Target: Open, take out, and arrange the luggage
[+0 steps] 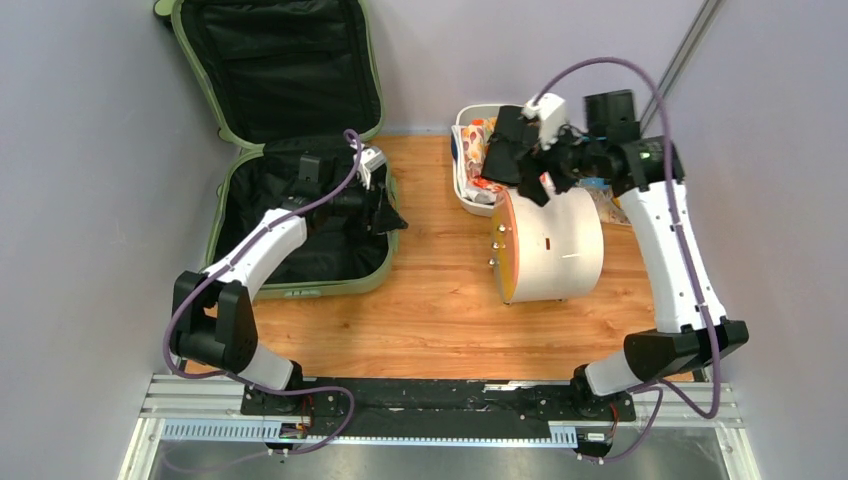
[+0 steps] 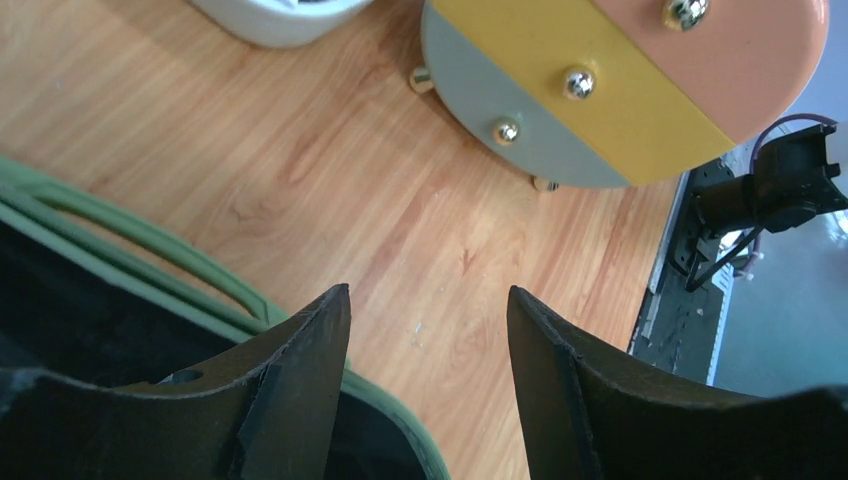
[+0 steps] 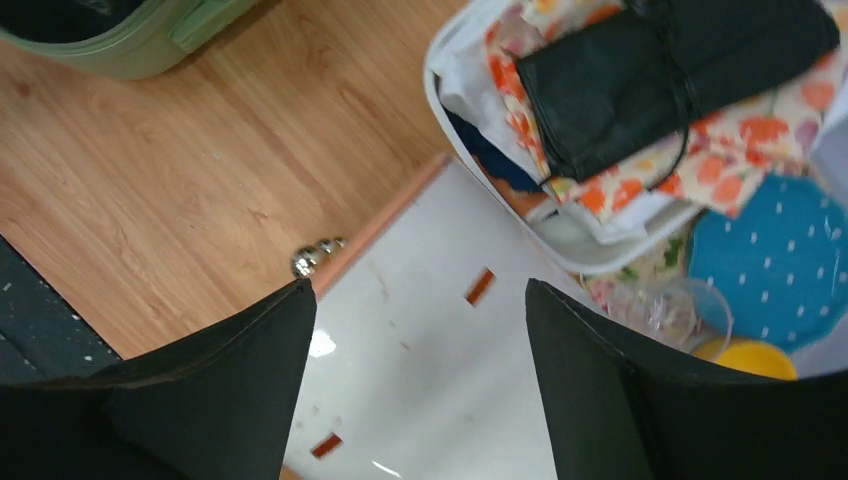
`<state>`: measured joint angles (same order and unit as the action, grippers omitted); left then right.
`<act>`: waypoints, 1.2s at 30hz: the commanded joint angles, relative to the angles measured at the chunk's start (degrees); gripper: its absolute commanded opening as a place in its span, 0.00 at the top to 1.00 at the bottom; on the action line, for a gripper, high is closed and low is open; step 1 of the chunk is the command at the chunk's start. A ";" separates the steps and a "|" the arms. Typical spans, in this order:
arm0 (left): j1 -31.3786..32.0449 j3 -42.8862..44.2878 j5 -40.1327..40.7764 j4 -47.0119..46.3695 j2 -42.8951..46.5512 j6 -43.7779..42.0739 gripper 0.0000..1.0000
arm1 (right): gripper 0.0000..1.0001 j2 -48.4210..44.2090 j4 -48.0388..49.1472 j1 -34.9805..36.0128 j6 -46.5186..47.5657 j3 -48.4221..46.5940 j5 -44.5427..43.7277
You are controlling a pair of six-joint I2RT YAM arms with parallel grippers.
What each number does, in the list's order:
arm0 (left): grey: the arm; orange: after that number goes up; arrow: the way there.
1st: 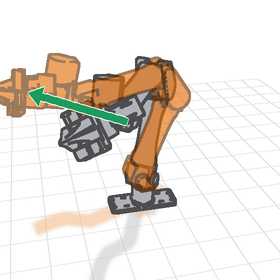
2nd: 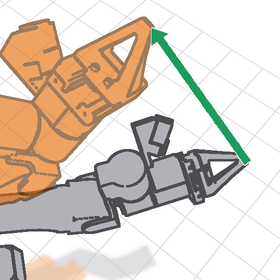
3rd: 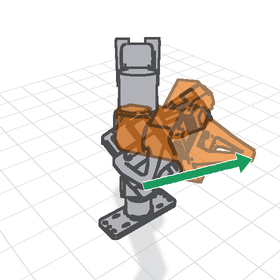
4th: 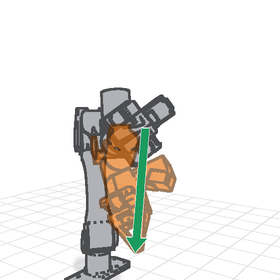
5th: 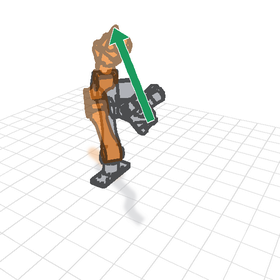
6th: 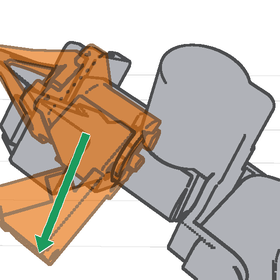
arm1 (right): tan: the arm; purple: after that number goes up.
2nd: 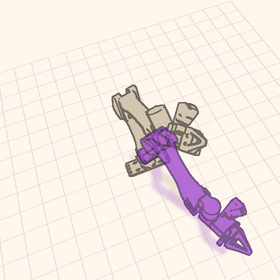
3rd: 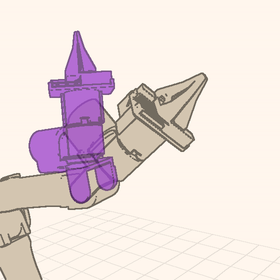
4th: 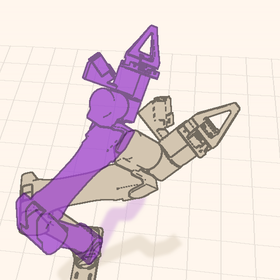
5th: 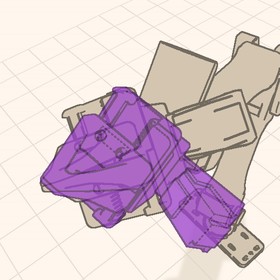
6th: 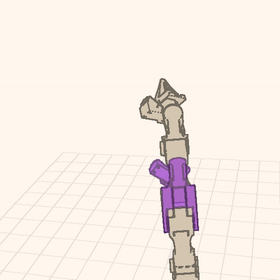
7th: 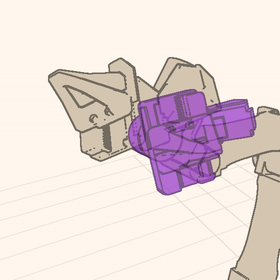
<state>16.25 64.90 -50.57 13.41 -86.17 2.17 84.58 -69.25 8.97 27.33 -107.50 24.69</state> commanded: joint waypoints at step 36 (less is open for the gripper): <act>-3.51 -4.61 1.35 3.38 7.25 -4.64 0.31 | 0.17 21.52 1.13 25.31 18.90 21.54 -39.72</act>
<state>13.04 59.16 -48.16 17.39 -79.18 -1.28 112.16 -66.35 36.53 46.26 -90.30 -13.63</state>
